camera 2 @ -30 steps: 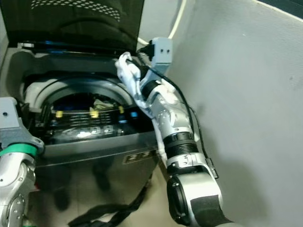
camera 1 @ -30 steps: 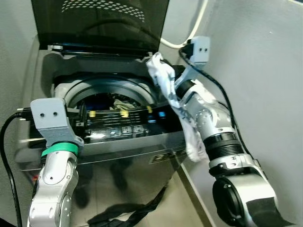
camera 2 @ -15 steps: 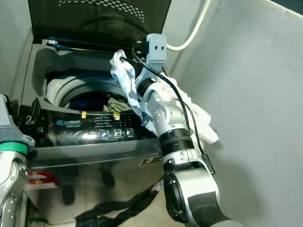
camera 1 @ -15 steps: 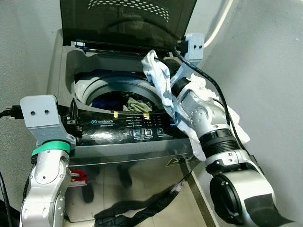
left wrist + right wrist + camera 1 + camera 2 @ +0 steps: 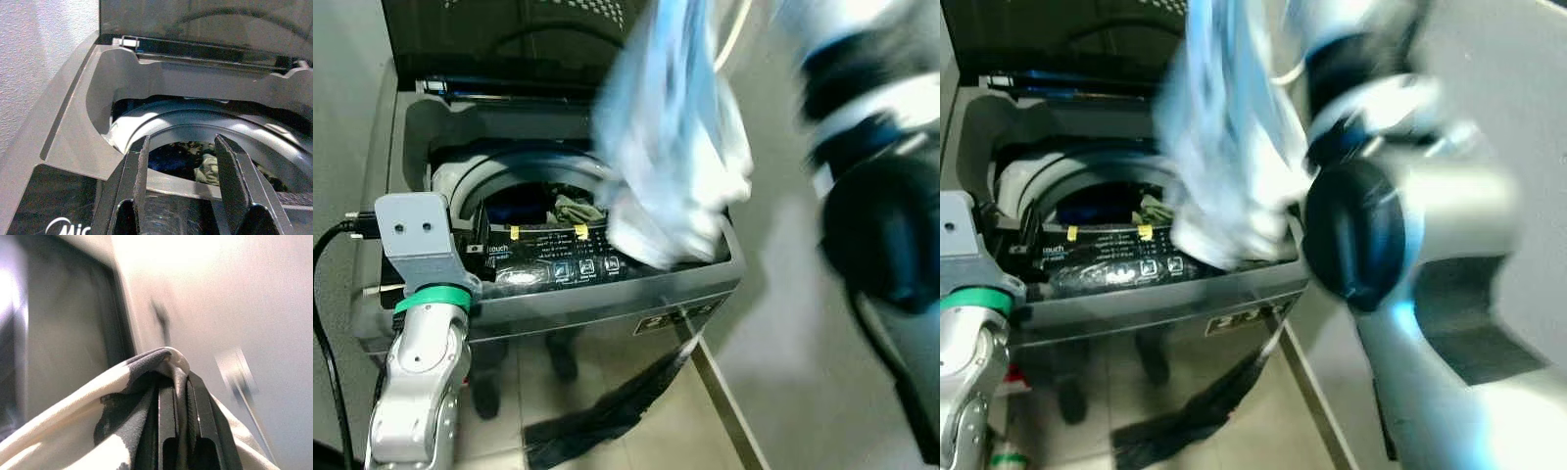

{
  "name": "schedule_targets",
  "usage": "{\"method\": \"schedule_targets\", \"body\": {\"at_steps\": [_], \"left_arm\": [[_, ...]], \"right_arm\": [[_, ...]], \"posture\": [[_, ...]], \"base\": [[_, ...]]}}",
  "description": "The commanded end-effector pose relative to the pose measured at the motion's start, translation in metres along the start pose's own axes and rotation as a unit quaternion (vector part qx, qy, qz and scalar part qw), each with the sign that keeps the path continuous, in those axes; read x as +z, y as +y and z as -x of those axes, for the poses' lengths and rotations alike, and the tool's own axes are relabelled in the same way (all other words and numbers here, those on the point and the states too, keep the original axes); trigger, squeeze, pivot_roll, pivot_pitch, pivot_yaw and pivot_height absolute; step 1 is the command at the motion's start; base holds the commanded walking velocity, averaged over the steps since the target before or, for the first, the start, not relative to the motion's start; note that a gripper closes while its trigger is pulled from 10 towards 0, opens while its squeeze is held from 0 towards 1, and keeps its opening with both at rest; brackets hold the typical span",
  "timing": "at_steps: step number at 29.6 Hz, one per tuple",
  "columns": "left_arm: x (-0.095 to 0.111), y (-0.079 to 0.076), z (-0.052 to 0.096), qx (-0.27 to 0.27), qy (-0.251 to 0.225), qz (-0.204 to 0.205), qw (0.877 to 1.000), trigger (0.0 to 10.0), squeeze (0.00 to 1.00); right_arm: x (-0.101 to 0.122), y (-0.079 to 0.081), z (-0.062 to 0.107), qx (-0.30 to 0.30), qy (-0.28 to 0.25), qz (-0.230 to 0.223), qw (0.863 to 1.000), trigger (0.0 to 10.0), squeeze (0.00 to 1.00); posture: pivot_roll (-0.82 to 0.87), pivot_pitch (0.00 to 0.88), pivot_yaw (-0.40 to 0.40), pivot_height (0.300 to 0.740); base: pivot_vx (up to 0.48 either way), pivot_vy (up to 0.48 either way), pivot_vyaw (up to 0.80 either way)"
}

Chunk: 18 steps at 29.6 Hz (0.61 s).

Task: Clothes washing

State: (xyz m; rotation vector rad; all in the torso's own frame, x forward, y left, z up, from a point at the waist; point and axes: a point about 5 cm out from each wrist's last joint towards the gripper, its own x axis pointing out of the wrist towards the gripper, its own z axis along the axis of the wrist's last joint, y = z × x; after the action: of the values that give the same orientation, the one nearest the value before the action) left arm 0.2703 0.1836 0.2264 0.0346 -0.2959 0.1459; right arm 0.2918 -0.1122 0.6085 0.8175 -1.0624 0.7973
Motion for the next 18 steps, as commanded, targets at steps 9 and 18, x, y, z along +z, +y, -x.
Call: {"method": "schedule_targets", "body": {"at_steps": [9, 18], "left_arm": [[-0.018, -0.002, 0.001, -0.001, 0.042, -0.001, 0.999, 10.0, 0.00], [-0.018, -0.005, -0.002, -0.013, 0.043, -0.002, 0.999, 10.0, 0.00]], "right_arm": [[-0.056, -0.069, 0.055, -0.107, 0.135, 0.109, 0.979, 10.0, 0.00], [-0.184, -0.111, 0.191, -0.106, 0.433, 0.174, 0.878, 10.0, 0.00]], "posture": [[0.12, 0.024, -0.159, 0.740], [0.12, 0.034, -0.141, 0.740]], "base": [[0.000, 0.000, 0.00], [0.000, 0.000, 0.00]]}}
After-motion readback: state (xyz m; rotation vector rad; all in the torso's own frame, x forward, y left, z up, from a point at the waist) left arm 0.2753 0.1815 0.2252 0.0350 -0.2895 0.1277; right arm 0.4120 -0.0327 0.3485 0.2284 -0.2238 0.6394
